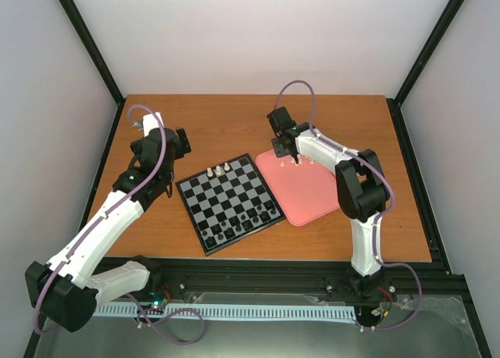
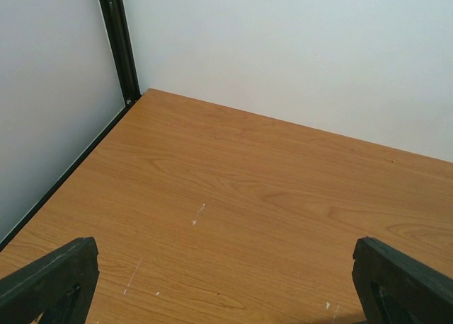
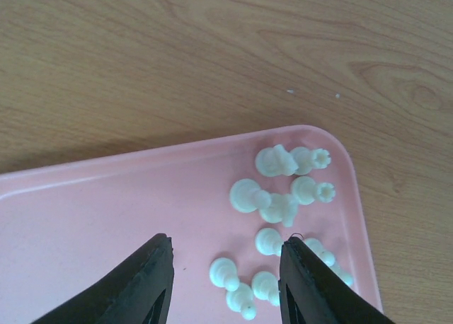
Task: Set up the chess pieces on the board
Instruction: Pick up the chess piece from the storage box.
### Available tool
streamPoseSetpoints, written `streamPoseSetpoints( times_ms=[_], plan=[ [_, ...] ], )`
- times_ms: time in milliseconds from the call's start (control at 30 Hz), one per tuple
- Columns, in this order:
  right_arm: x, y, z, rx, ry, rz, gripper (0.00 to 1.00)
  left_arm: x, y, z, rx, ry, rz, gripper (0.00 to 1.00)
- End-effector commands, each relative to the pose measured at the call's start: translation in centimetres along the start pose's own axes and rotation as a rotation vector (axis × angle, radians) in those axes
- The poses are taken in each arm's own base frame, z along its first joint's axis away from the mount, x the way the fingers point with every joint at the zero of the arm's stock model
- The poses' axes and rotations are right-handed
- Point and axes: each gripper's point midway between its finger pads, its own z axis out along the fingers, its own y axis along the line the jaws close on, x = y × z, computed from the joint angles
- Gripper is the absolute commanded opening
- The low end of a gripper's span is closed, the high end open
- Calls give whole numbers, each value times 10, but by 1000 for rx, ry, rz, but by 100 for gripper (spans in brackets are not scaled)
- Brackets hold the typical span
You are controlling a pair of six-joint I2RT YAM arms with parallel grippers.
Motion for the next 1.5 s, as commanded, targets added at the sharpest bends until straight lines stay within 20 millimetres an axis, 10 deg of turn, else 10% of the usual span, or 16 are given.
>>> streamPoseSetpoints(
  times_ms=[0,1467],
  plan=[
    [-11,-11,10,25,-19,40,42,-12,-2,2,-6,-21,-31,100],
    [-2,-20,55,52,57,49,16,-3,-7,19,-49,7,4,100]
  ],
)
